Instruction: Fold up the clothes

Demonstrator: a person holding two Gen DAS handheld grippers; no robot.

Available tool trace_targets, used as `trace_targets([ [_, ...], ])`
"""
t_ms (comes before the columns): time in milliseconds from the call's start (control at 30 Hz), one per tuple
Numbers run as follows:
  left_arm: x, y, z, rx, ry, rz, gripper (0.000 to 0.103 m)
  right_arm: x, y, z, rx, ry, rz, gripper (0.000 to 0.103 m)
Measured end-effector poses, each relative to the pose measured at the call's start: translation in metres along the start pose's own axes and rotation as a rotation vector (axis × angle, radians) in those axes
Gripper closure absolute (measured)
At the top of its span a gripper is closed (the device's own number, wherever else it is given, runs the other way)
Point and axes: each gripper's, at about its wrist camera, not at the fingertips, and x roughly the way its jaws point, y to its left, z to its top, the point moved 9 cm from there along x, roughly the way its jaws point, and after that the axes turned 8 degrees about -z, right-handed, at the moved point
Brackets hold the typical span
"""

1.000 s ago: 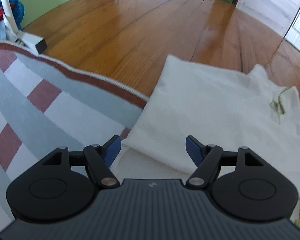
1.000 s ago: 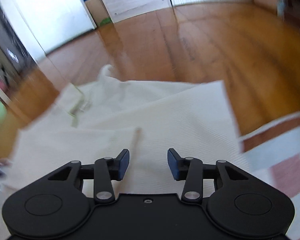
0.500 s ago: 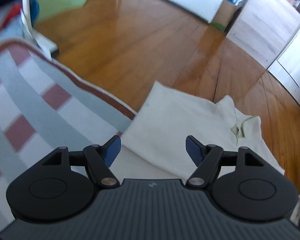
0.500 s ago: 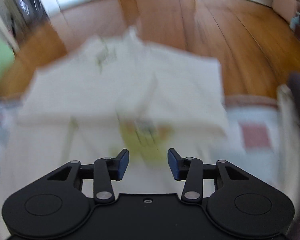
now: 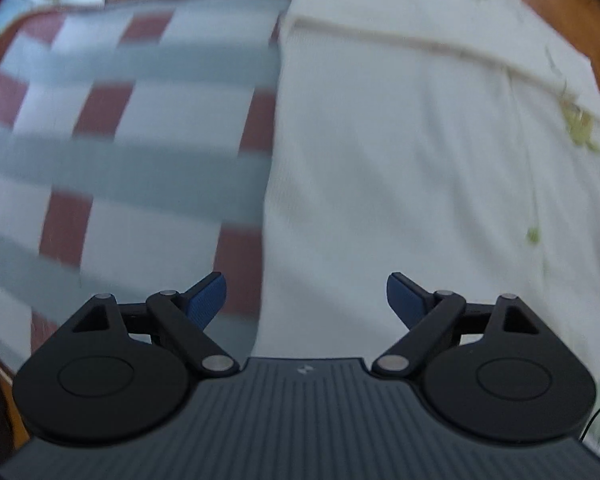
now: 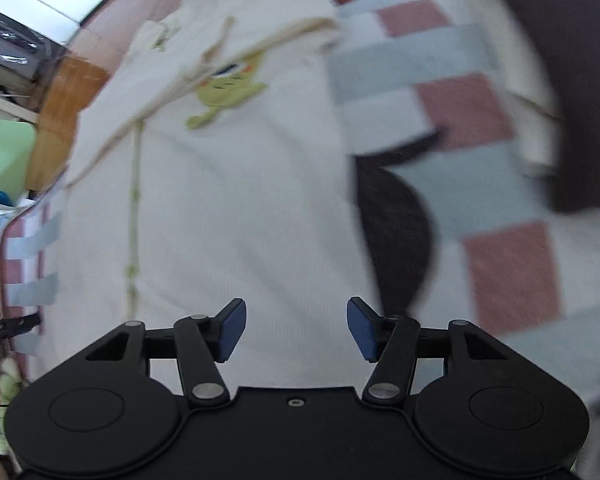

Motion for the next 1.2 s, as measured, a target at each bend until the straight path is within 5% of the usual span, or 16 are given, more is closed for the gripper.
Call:
trace_targets([
  [100,0.004,0.019,-0.021,-0.054,0.048,0.004,0.016,-0.003,-0.025,-0.013,-0.003,-0.005,-0.054,0.041],
  [167,0.002,0.016,-0.029,-0.065,0.064,-0.098,0.029,-0.003,-0.039,-0.022,0.015,-0.001,-0.058,0.041],
  [200,-0.001,0.009,-0.032,-0.063,0.069,-0.169,0.036,-0.001,-0.04,-0.026,0.038,0.002,-0.032,0.041],
  [333,-0.012,0.0,-0.038,0.031,0.038,-0.154,0.052,0.006,-0.046,-0.043,0.132,0.014,0.07,0.041],
  [500,-0.018,0.002,-0.04,-0.025,0.01,-0.22,0.063,0.014,-0.053,-0.062,0.249,0.029,0.198,0.038],
  [533,-0.019,0.001,-0.04,-0.028,0.002,-0.223,0.063,0.016,-0.055,-0.066,0.273,0.032,0.224,0.051],
  [567,-0.02,0.001,-0.041,-0.021,-0.01,-0.216,0.063,0.015,-0.052,-0.067,0.271,0.022,0.248,0.087],
  [600,-0.02,0.001,-0.041,-0.009,-0.023,-0.207,0.063,0.011,-0.044,-0.064,0.234,-0.006,0.268,0.098],
  [700,-0.021,-0.001,-0.034,0.06,-0.105,-0.117,0.081,-0.01,-0.021,-0.053,0.121,-0.116,0.309,0.098],
  [833,-0.033,-0.011,-0.021,0.134,-0.164,-0.144,0.081,-0.042,-0.004,-0.035,0.035,-0.229,0.342,0.098],
  [933,-0.027,-0.013,-0.026,0.02,-0.096,-0.28,0.078,-0.048,0.001,-0.031,-0.023,-0.25,0.296,0.098],
  [1067,-0.024,0.005,-0.028,0.057,-0.088,-0.103,0.073,-0.034,-0.002,-0.033,-0.019,-0.217,0.264,0.097],
  [1133,-0.027,0.018,-0.029,0.027,-0.064,-0.041,0.042,-0.021,-0.006,-0.04,-0.015,-0.184,0.241,0.097],
  [1200,-0.028,0.022,-0.036,-0.045,0.004,-0.135,0.04,-0.011,-0.009,-0.047,-0.02,-0.161,0.226,0.097],
])
